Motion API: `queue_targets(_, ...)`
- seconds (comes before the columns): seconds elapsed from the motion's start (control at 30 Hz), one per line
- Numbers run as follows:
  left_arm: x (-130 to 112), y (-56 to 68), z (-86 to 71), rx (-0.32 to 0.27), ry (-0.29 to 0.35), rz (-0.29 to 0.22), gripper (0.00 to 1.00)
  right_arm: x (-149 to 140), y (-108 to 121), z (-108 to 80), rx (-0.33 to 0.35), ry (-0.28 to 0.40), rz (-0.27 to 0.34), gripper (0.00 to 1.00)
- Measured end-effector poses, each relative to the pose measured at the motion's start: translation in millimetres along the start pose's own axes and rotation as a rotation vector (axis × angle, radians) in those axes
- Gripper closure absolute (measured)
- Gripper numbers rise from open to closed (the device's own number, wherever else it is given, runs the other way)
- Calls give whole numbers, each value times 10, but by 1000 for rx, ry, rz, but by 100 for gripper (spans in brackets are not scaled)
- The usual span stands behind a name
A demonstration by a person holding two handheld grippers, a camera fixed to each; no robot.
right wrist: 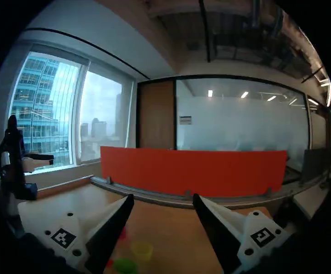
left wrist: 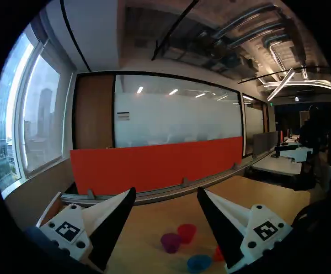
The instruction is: Pour water
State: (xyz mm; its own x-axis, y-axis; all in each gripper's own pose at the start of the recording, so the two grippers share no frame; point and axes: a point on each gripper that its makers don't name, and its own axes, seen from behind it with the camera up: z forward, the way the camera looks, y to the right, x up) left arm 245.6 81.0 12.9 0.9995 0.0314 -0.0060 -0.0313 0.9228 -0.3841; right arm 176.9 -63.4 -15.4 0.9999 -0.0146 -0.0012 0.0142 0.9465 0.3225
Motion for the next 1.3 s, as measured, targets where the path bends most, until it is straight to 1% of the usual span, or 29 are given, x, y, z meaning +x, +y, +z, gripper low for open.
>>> queue_targets(0.17, 91, 249, -2, -101, 21, -15, 0, 54, -281, -41, 117, -7, -2, 0)
queue_targets(0.27, 111, 365, -5, -145, 20, -25, 1, 60, -433, -66, 179, -19, 6, 0)
queue_targets(0.37, 111, 450, -2, -176, 12, -26, 0, 41, -537, -81, 230, -32, 5, 0)
queue_targets(0.5, 58, 549, -20, -206, -4, -14, 0, -13, -613, -85, 265, -54, 3, 0)
queue_targets(0.67, -95, 662, -43, -245, -43, 8, 0, -110, -692, -112, 316, -94, 9, 0)
queue_targets(0.77, -200, 680, -47, -256, -67, 14, 0, -210, -719, -134, 340, -130, -2, 0)
queue_targets(1.0, -483, 724, -88, -289, -133, 12, 0, -500, -786, -221, 392, -217, -59, 0)
queue_targets(1.17, -658, 712, -71, -299, -174, 24, 0, -580, -805, -250, 412, -243, -76, 0)
queue_targets(1.3, -761, 723, -55, -309, -188, 33, 0, -651, -798, -245, 421, -258, -92, 0)
